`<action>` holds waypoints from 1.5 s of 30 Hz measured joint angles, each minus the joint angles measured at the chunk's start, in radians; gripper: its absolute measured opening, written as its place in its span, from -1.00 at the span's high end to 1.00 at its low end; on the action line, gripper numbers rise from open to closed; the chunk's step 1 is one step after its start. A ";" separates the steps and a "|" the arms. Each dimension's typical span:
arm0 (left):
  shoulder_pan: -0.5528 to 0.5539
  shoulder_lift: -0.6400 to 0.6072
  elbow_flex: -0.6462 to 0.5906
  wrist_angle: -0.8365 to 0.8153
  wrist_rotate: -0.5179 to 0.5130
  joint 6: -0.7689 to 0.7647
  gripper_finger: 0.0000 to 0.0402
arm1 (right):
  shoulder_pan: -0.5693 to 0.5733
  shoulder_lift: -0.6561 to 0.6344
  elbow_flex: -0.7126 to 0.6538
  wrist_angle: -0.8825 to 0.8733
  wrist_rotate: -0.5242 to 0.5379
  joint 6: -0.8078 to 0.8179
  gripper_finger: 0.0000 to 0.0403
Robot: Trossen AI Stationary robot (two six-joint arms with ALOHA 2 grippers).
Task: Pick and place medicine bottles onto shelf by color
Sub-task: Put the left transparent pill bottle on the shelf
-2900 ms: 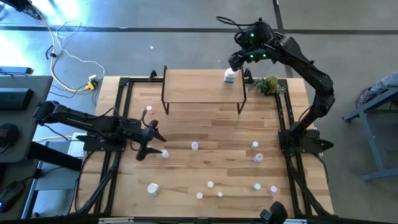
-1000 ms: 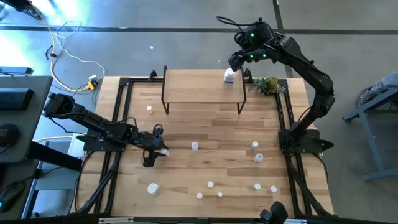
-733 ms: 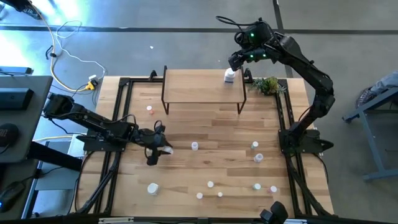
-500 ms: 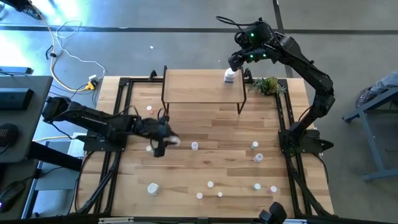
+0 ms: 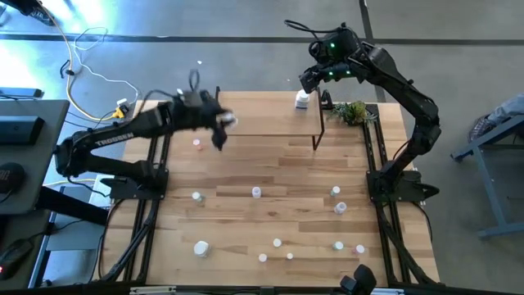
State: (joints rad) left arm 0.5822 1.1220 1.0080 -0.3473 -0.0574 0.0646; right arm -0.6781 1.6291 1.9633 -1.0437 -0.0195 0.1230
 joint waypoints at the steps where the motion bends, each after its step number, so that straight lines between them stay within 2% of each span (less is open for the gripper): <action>1: 0.032 0.010 0.015 0.010 0.000 0.000 0.29 | 0.000 0.000 0.000 0.005 0.000 0.000 -0.19; 5: 0.154 0.087 0.070 0.013 0.022 0.000 0.29 | 0.000 -0.001 0.000 0.021 0.000 0.000 -0.19; 8: 0.204 0.176 0.107 0.010 0.058 -0.014 0.29 | -0.001 -0.002 0.000 0.025 0.000 0.000 -0.19; 12: 0.218 0.265 0.122 0.007 0.065 -0.088 0.29 | -0.003 -0.002 0.000 0.025 0.000 0.000 -0.19; 17: 0.216 0.337 0.138 0.008 0.045 -0.095 0.29 | -0.003 -0.003 0.000 0.024 0.000 -0.013 -0.19; 23: 0.216 0.371 0.154 0.002 0.019 -0.088 0.29 | -0.003 -0.006 0.000 0.018 0.000 -0.018 -0.19; 32: 0.218 0.371 0.155 -0.003 0.004 -0.052 0.29 | 0.013 -0.041 0.132 -0.188 -0.008 0.009 -0.19; 40: 0.218 0.371 0.155 -0.016 -0.019 -0.027 0.20 | 0.095 -0.070 0.139 -0.329 -0.014 0.082 -0.19; 45: 0.218 0.371 0.155 -0.014 -0.018 -0.026 0.10 | 0.176 -0.108 0.097 -0.383 0.068 0.155 -0.19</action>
State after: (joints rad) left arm 0.8005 1.4926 1.1629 -0.3614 -0.0757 0.0383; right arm -0.5016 1.5212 2.0605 -1.4270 0.0480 0.2781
